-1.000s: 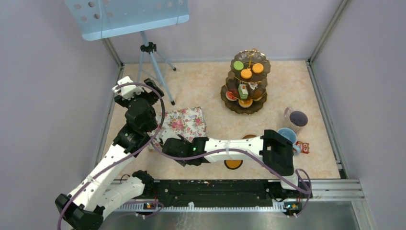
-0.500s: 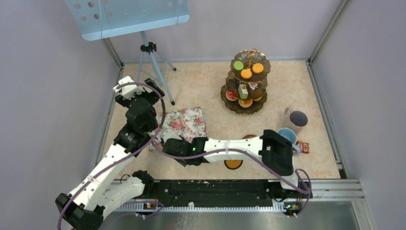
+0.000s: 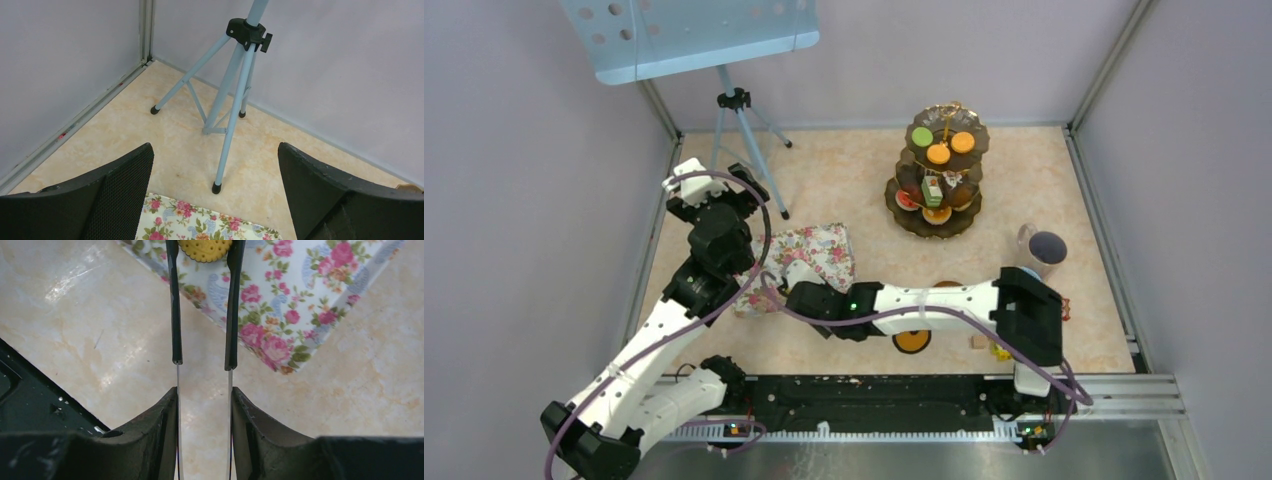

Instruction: Serve the afternoon tea

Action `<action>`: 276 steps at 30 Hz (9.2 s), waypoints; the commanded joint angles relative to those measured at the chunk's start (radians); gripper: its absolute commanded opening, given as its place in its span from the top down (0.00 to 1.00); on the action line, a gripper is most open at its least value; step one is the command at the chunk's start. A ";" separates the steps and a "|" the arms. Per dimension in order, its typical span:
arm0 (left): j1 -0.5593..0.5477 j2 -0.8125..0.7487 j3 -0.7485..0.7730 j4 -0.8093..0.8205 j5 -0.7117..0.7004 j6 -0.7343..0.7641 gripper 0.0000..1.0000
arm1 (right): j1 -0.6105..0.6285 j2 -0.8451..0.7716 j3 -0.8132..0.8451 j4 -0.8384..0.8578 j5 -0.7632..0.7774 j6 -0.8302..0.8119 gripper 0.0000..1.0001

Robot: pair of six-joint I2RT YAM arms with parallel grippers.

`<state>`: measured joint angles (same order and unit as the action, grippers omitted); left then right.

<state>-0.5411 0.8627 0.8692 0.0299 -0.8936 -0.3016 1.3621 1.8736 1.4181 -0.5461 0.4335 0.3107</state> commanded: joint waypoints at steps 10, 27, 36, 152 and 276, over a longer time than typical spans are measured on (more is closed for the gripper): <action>-0.003 0.001 0.016 0.017 -0.002 -0.014 0.01 | -0.179 -0.527 -0.219 0.228 0.258 -0.125 1.00; -0.003 0.031 0.026 0.006 0.043 -0.022 0.01 | -0.549 -0.661 0.052 -0.044 0.225 -0.204 0.97; -0.003 0.018 0.020 0.011 0.029 -0.021 0.01 | -0.599 -0.805 -0.064 -0.138 0.223 -0.191 0.96; -0.003 0.017 0.023 0.013 0.047 -0.016 0.01 | -0.211 -0.118 -0.430 0.700 -0.162 -0.200 0.35; -0.005 0.049 0.022 0.011 0.076 -0.021 0.01 | -0.545 -0.817 -0.604 0.055 0.498 0.282 0.18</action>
<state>-0.5438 0.9253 0.8692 0.0151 -0.8188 -0.3202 0.8837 1.1595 0.9039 -0.3920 0.6819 0.5526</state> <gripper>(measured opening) 0.987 0.821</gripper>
